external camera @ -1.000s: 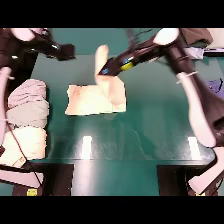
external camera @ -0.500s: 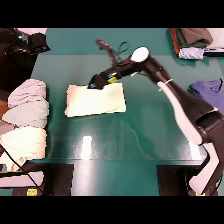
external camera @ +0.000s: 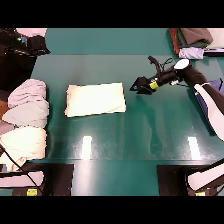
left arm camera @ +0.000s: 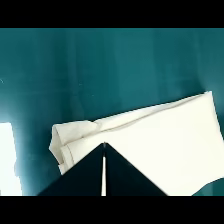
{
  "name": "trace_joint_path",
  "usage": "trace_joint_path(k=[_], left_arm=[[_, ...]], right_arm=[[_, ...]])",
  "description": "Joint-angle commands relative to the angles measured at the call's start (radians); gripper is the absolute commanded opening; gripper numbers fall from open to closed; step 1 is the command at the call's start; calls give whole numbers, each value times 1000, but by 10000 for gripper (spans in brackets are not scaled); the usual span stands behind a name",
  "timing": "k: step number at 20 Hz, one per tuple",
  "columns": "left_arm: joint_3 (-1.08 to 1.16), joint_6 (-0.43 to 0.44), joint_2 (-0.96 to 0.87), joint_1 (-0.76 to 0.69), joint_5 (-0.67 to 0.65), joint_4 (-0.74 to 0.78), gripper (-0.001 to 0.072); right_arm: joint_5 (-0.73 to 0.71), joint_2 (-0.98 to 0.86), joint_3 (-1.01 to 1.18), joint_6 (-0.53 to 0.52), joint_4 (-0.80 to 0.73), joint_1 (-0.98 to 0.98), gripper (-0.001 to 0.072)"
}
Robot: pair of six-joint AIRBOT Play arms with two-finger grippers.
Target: Fold the shirts.
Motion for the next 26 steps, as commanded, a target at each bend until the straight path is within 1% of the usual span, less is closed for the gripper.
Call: trace_joint_path(k=[1, 5, 9, 10, 11, 13, 14, 15, 17, 19, 21, 23, 26], left_arm=[[0, 14, -1, 1, 7, -3, 27], [0, 21, -1, 1, 5, -4, 27], [0, 25, -1, 1, -3, -5, 27], [0, 25, -1, 1, -3, -6, 27], [0, 25, -1, 1, -3, -9, 27], [0, 25, -1, 0, -3, -24, 27], [0, 25, -1, 0, -5, -40, 27], [0, 25, -1, 1, -9, -57, 27], [0, 25, -1, -24, -16, -60, 26], [0, 26, -1, -74, -19, -58, 26], [0, 50, -1, -142, -10, -58, 26], [0, 56, -1, -207, 3, -58, 27], [0, 63, -1, -281, 35, -58, 27]], right_arm=[[-49, -51, -64, 15, 77, -10, 699], [-49, -170, 51, 16, 94, 100, 699], [-57, -272, 182, 54, 95, 211, 693], [-73, -280, 196, 54, 95, 231, 624], [-97, -280, 204, 53, 94, 248, 486], [-136, -280, 231, 53, 94, 261, 294], [-139, -280, 247, 53, 94, 260, 99], [-137, -279, 268, 53, 92, 256, 28], [-113, -264, 309, 53, 89, 234, 16], [-100, -200, 310, 53, 72, 184, 16], [-54, -112, 310, 53, -8, 106, 16], [-2, -13, 309, 58, -94, -2, 16], [43, 115, 307, 94, -212, -182, 16]])
